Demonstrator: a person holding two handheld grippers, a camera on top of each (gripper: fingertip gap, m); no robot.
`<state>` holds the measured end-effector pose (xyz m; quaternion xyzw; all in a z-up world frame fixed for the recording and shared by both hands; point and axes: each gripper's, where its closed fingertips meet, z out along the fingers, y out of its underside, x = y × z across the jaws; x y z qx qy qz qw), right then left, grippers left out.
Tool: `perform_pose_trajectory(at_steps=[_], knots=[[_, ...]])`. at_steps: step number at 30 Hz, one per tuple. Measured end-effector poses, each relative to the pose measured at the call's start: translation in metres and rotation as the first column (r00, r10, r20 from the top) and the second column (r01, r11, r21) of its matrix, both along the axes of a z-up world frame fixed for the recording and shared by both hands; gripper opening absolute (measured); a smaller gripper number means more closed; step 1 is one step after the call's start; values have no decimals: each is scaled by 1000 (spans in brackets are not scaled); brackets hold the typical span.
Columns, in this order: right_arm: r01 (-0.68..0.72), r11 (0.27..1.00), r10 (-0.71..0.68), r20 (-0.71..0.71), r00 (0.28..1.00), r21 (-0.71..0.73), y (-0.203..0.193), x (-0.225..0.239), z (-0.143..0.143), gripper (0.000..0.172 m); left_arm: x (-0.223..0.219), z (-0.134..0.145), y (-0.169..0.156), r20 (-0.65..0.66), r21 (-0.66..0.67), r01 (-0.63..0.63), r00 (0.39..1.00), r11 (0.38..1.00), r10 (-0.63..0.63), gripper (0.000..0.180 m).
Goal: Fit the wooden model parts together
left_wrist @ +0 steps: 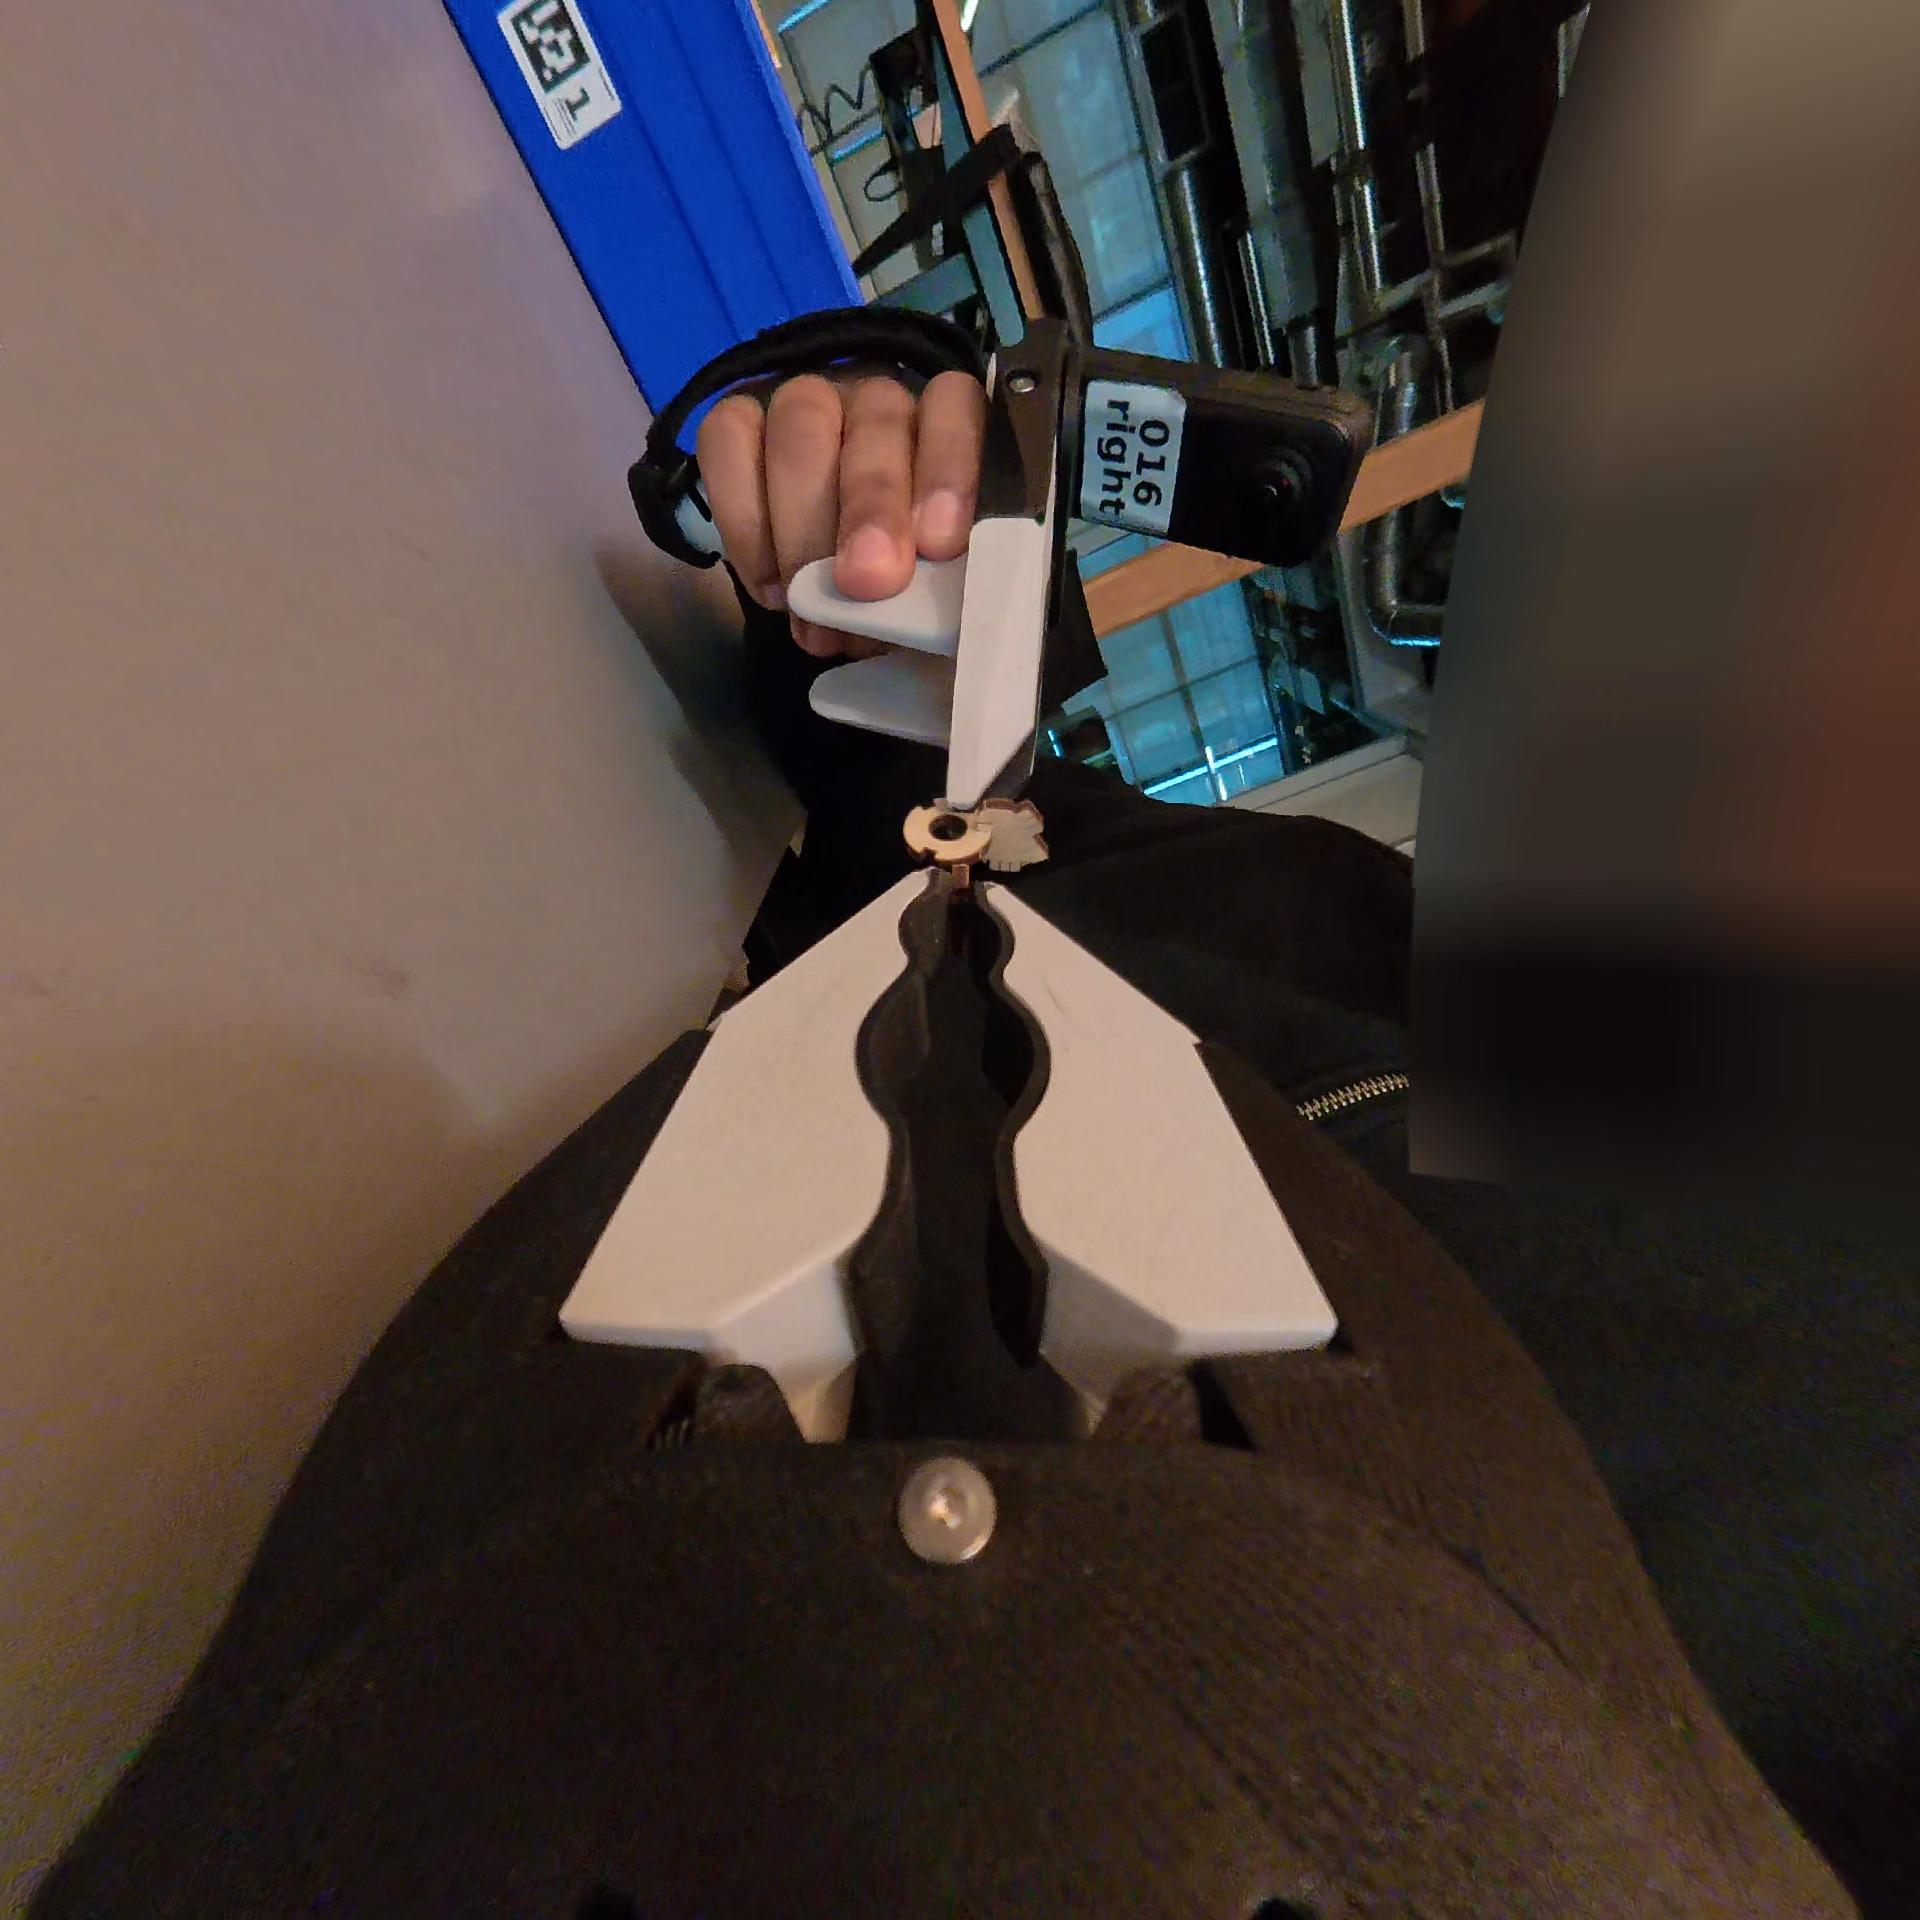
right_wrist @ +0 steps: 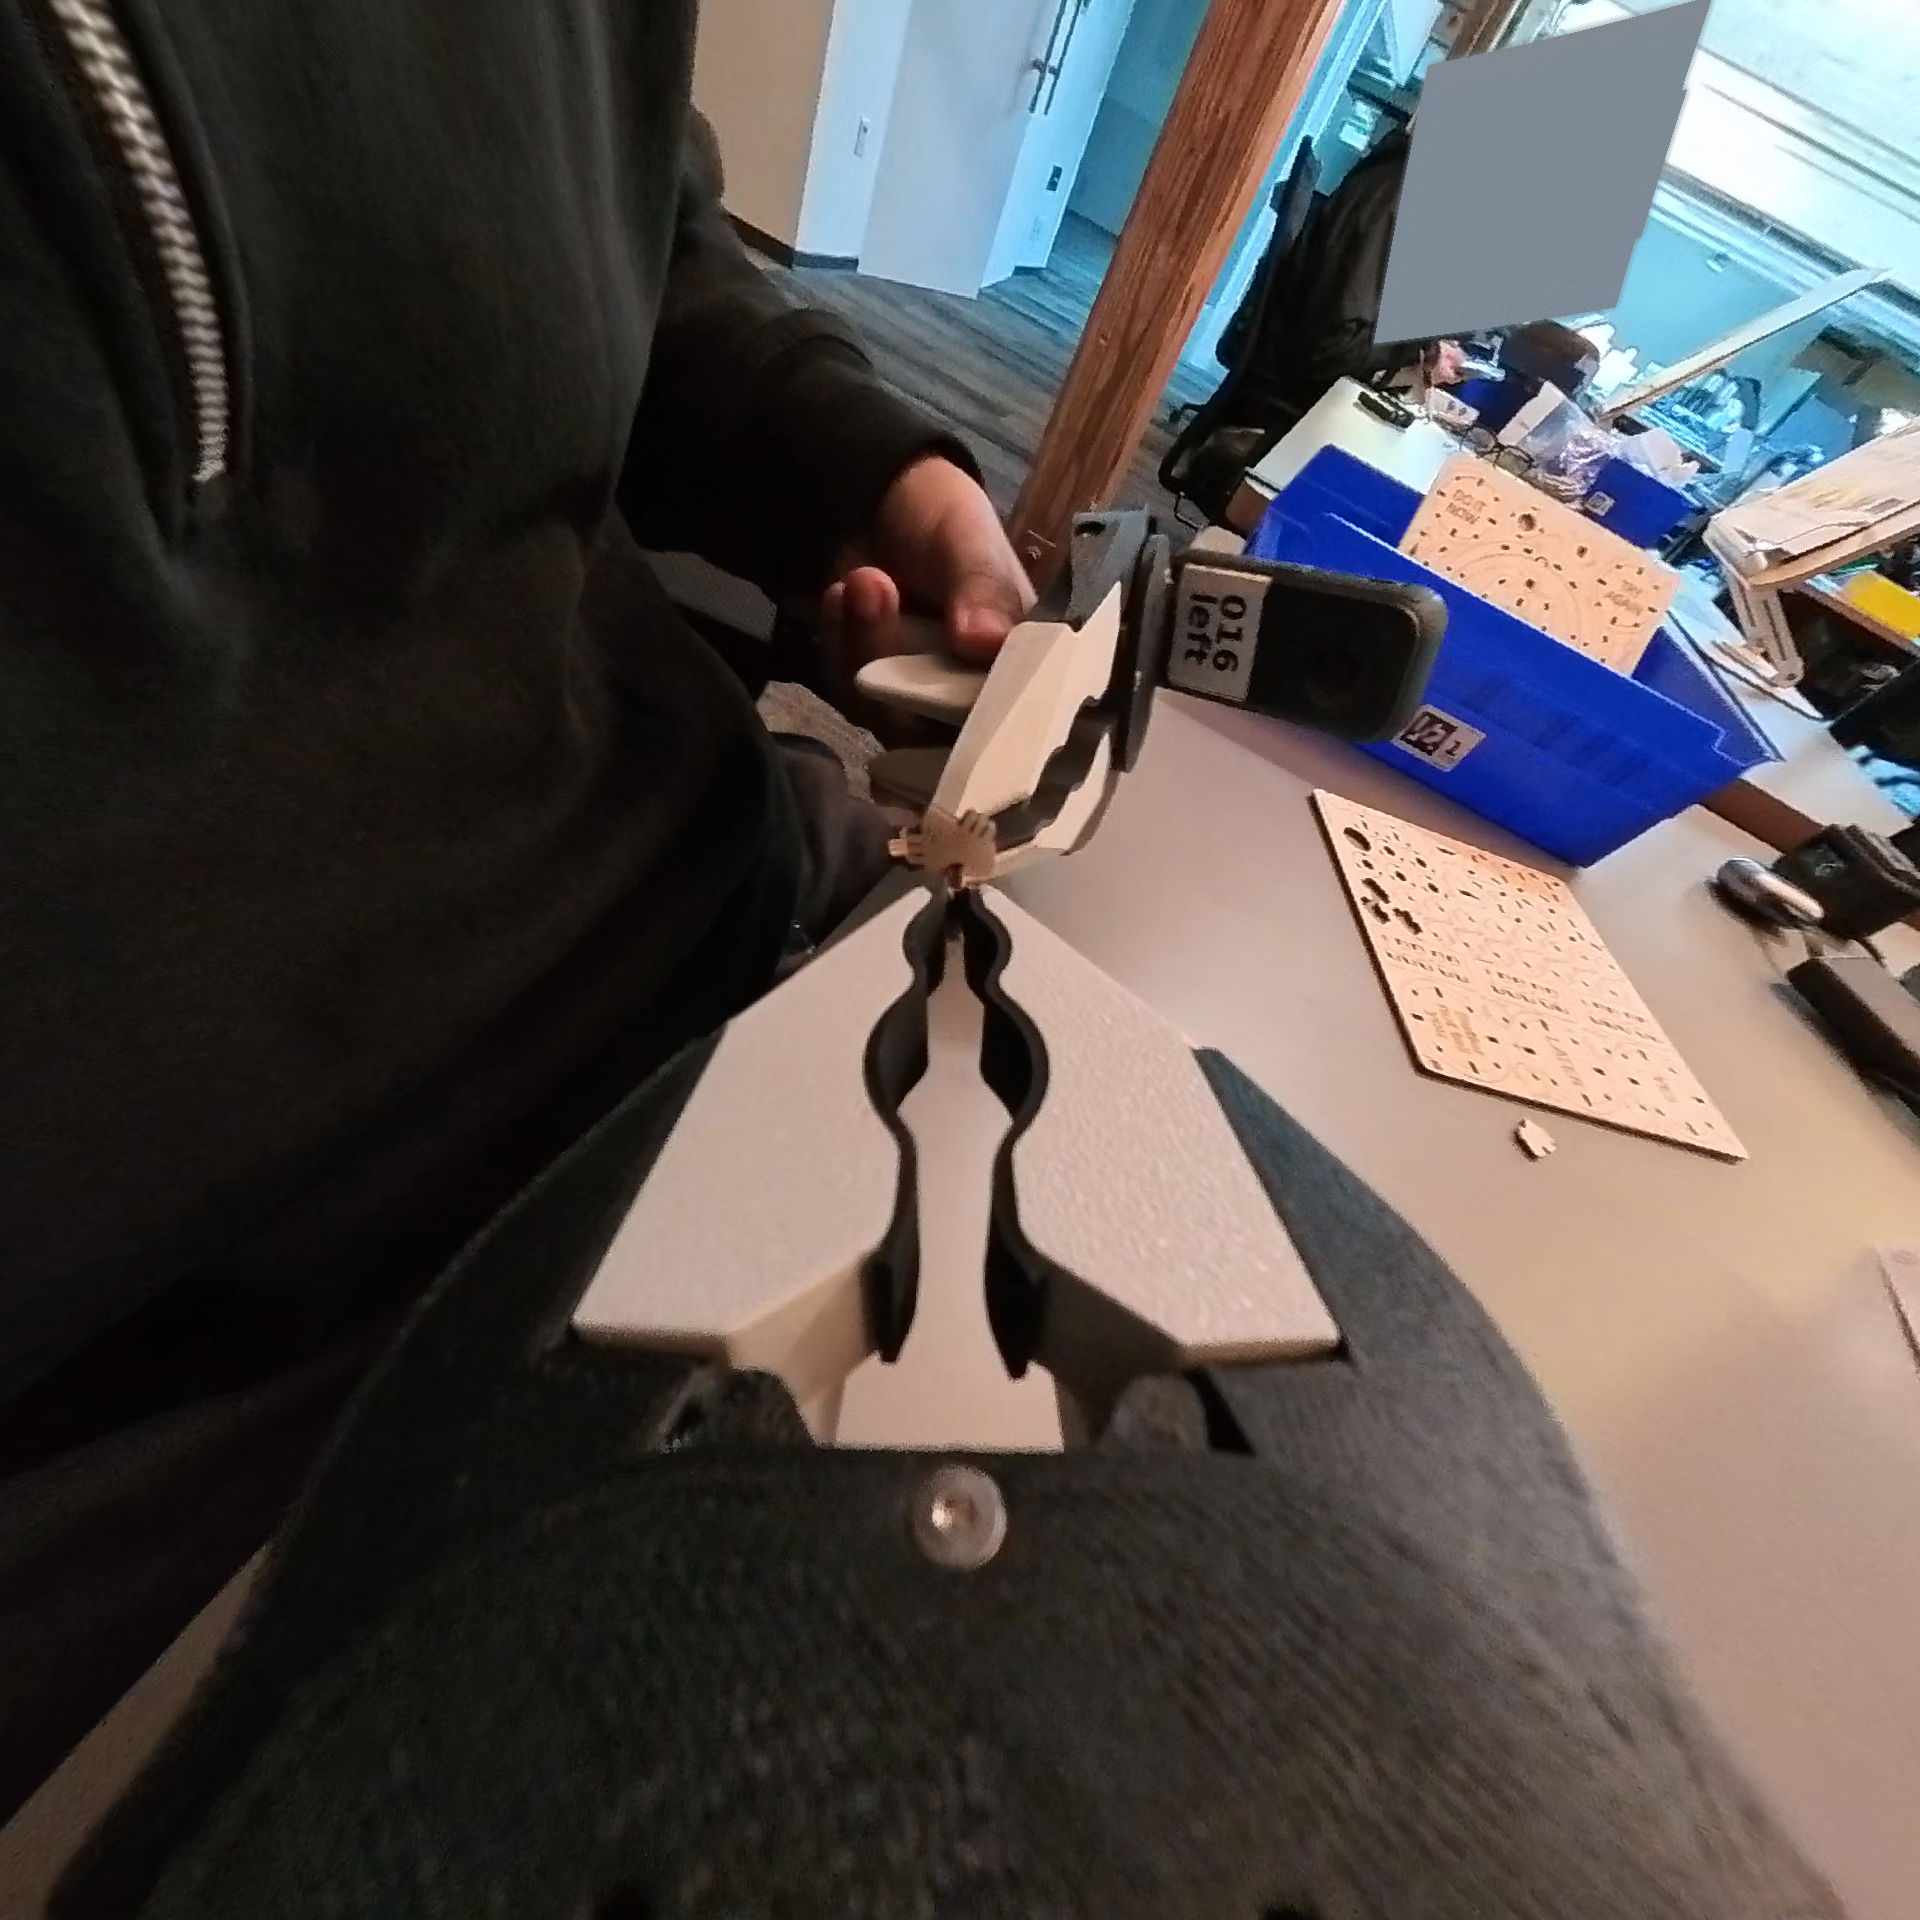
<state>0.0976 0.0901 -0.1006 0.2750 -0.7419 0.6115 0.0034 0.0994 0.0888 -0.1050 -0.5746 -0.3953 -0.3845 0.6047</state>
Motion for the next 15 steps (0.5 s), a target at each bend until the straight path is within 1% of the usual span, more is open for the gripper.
perform_pose_trajectory(at_steps=[4,11,15], knots=[[-16,1000,16,5,1000,-3,0,3,0,0,-1,-2,-2,-11,-16,38,999,999,-38,1],[-10,1000,10,-39,999,6,0,3,-4,0,-1,-4,-1,-67,-31,76,995,997,-78,1],[-10,1000,10,-55,998,-3,0,4,-4,0,0,-5,-1,-75,-25,103,992,994,-104,1]])
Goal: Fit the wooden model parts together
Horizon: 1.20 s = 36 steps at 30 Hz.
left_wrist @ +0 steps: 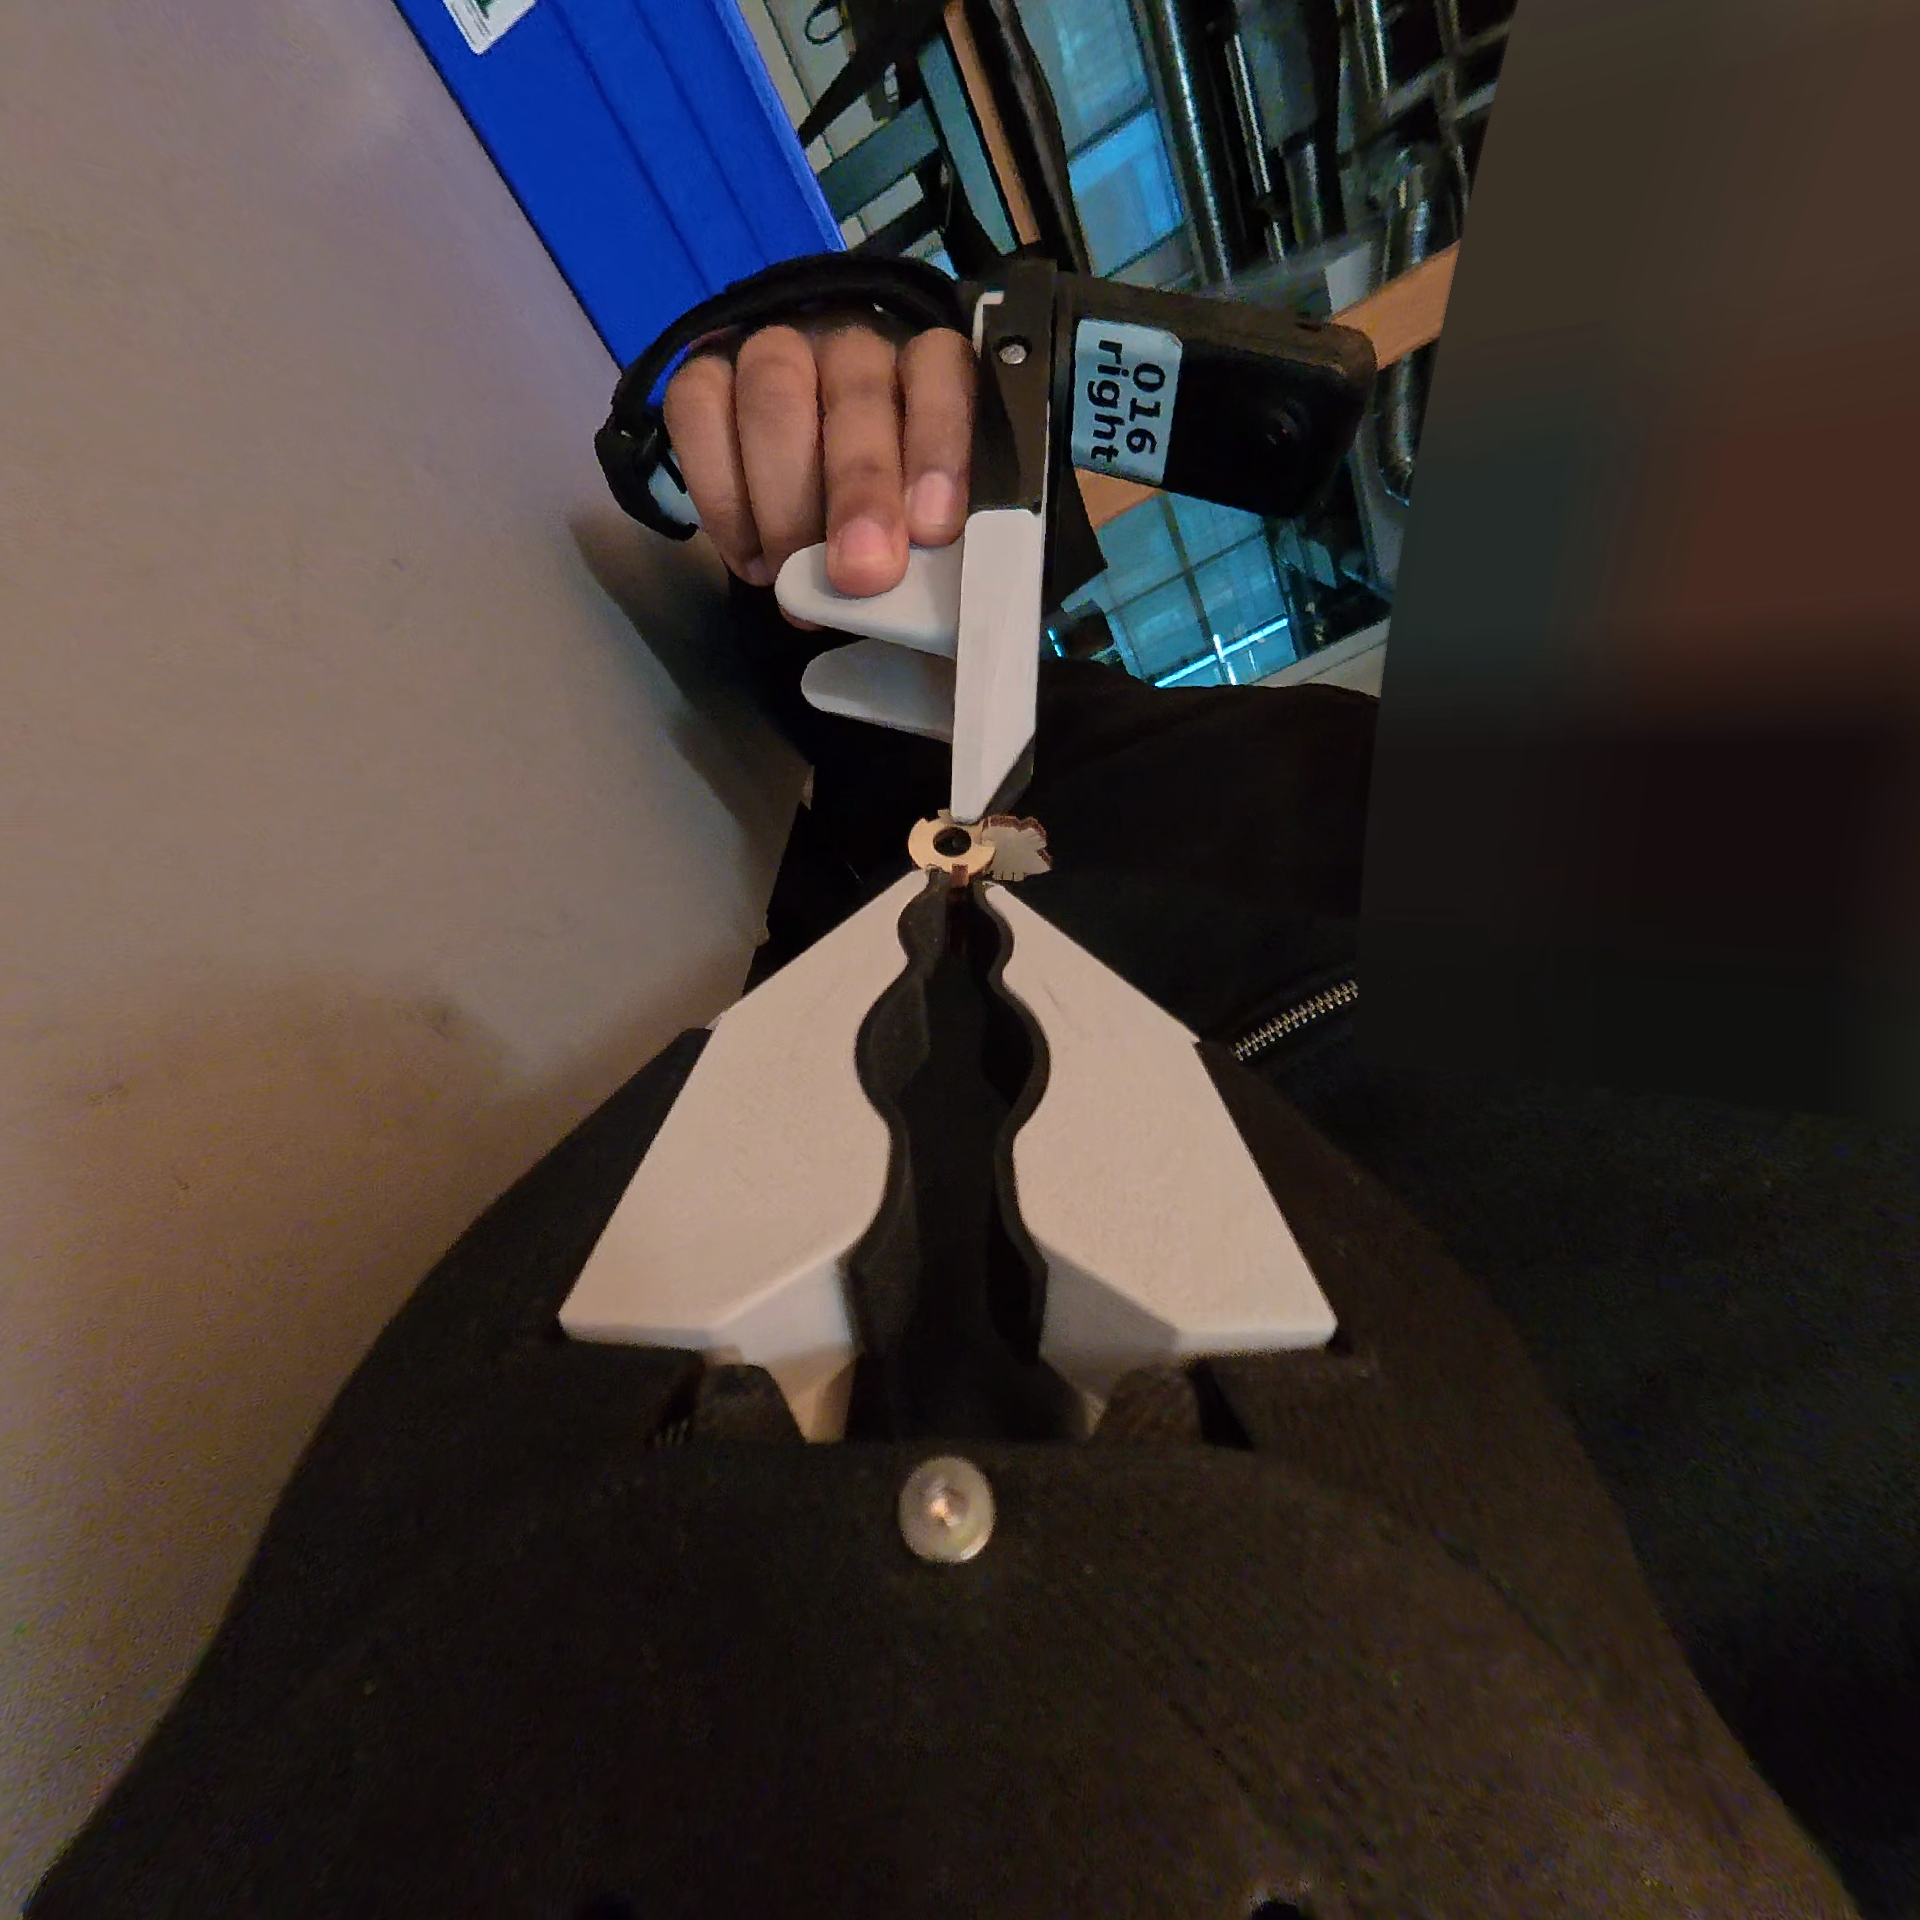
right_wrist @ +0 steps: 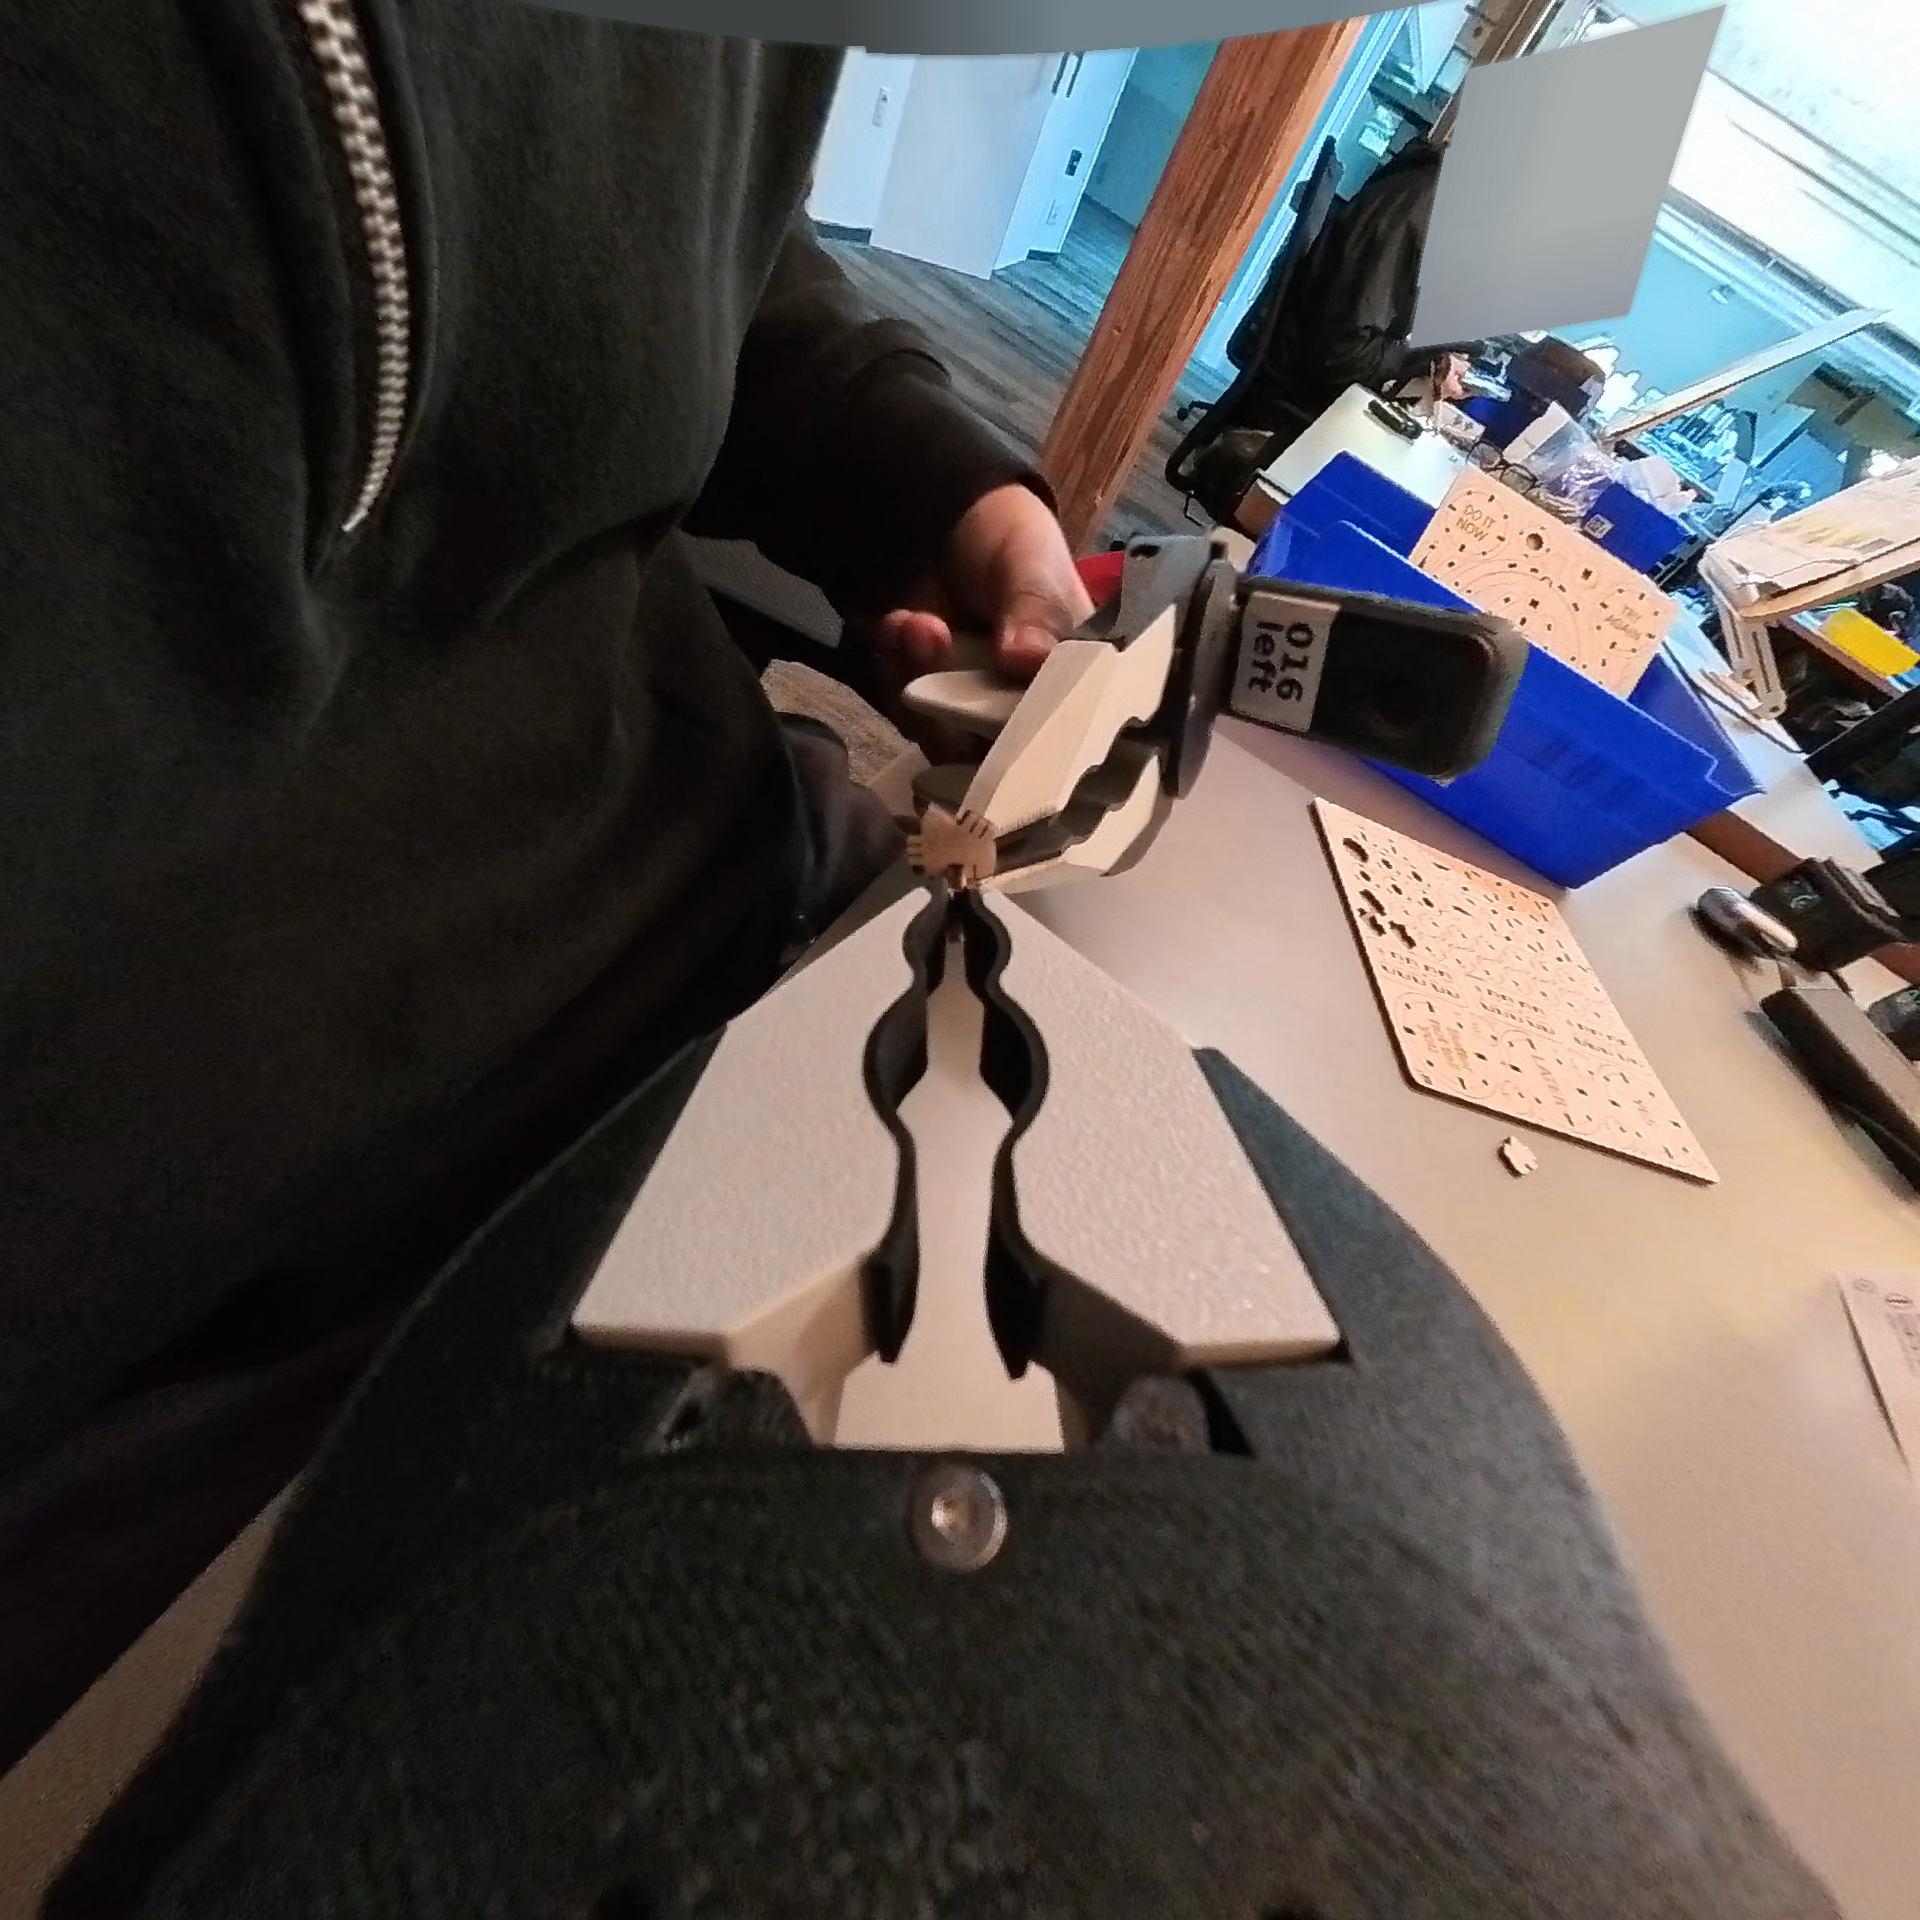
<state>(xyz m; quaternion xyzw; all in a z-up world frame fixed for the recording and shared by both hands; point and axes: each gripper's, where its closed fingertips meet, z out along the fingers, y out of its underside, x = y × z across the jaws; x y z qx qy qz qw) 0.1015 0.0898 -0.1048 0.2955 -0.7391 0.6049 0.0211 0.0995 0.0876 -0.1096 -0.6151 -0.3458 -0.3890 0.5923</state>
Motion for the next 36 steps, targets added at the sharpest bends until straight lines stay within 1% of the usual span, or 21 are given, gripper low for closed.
perform_pose_trajectory(at_steps=[3,6,9,11,15,22,36], knots=[[-13,1000,14,18,1000,-23,1,2,5,0,0,-3,0,-2,-9,13,1000,1000,-13,1],[-26,999,28,44,999,-46,3,3,11,0,-1,5,-1,17,47,21,1000,999,-22,1],[-27,998,29,43,999,-54,3,4,12,0,2,6,0,10,50,41,999,998,-42,1],[-31,998,34,46,998,-60,3,6,13,0,4,9,1,17,78,52,998,996,-53,1],[-34,997,37,52,998,-63,3,7,13,0,5,10,1,22,96,51,998,994,-53,1],[-48,996,54,71,996,-76,3,10,17,0,9,10,4,9,93,71,997,993,-72,2],[-68,996,72,84,994,-52,4,14,14,0,12,11,5,-8,95,92,996,991,-92,2]])
